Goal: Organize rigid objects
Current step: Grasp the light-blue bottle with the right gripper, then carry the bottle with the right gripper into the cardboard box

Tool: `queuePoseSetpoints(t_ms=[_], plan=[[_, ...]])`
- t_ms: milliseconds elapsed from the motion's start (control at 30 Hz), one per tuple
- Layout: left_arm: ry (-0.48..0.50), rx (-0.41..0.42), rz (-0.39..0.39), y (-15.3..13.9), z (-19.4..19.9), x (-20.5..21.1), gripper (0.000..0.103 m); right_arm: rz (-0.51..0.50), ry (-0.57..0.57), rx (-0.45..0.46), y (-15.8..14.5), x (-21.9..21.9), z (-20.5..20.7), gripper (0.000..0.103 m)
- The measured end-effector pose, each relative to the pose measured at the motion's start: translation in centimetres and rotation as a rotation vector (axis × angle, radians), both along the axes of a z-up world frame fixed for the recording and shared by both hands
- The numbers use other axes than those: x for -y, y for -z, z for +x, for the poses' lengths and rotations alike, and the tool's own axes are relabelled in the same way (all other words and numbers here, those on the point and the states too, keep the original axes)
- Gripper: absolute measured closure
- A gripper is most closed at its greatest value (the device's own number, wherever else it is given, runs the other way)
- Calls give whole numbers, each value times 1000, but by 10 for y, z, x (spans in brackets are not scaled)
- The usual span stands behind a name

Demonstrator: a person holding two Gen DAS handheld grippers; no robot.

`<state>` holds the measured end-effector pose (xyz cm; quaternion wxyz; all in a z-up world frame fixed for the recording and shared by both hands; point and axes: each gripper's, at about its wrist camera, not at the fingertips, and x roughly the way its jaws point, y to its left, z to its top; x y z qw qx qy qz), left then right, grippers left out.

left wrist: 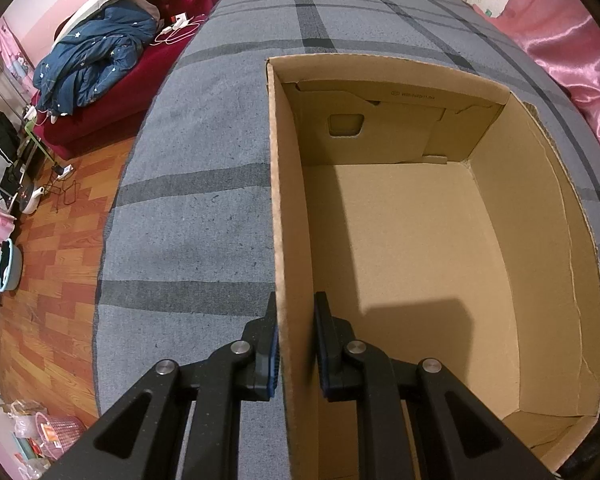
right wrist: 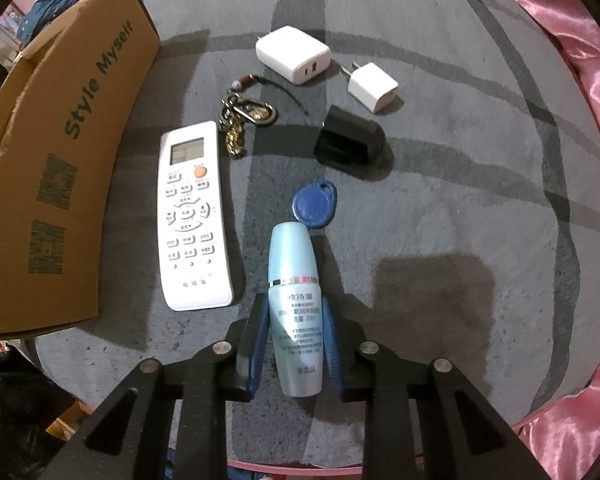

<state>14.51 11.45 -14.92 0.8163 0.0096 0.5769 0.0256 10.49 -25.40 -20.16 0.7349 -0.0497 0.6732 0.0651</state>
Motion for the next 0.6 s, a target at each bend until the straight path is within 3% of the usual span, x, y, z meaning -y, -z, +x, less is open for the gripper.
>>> queuePoseSetpoints(t_ms=[600], plan=[[2,1,7,0,0,-1,87,14,-19,170,-76,-12,2,75]])
